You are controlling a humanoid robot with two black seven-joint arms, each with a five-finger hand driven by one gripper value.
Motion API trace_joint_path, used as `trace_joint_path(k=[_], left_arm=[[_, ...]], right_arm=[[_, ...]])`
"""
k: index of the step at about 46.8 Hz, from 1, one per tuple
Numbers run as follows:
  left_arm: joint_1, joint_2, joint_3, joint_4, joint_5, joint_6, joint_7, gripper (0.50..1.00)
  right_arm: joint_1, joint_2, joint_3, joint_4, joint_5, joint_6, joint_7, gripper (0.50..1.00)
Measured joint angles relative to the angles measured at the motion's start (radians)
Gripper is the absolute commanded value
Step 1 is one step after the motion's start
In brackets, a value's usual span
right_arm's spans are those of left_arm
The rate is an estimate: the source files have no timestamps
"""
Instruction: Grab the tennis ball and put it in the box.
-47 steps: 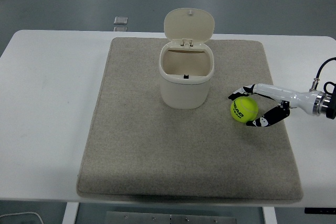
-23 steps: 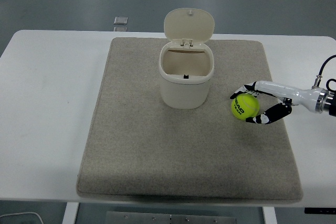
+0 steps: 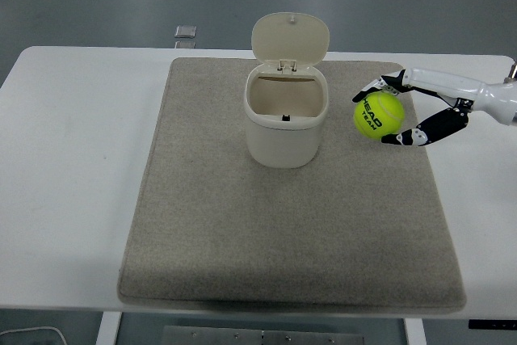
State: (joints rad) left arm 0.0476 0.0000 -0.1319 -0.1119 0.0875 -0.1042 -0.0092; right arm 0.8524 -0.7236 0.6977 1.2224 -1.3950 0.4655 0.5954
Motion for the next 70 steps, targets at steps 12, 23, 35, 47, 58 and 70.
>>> trace_joint_path(k=[12,23,35,47,58,70], left_arm=[[0.0,0.0,0.0,0.0,0.0,0.0,0.0,0.992],[0.0,0.0,0.0,0.0,0.0,0.0,0.0,0.992],[0.0,0.0,0.0,0.0,0.0,0.0,0.0,0.992],[0.0,0.0,0.0,0.0,-0.001,0.0,0.0,0.992],[-0.001,0.0,0.0,0.0,0.0,0.0,0.0,0.992],[0.0,0.0,0.0,0.0,0.0,0.0,0.0,0.992]], right_arm=[[0.085,0.072,0.017,0.0,0.004,0.011,-0.009,0.5],[0.108,0.19,0.016,-0.001,-0.002,-0.001,-0.087,0.5],[0.106,0.272,0.005,-0.023,-0.005,-0.034,-0.179,0.5],[0.097,0.288,-0.001,-0.031,-0.006,-0.059,-0.219,0.531],[0.088,0.289,-0.004,-0.04,-0.003,-0.086,-0.219,0.77],[0.077,0.292,-0.005,-0.041,-0.005,-0.099,-0.218,0.899]])
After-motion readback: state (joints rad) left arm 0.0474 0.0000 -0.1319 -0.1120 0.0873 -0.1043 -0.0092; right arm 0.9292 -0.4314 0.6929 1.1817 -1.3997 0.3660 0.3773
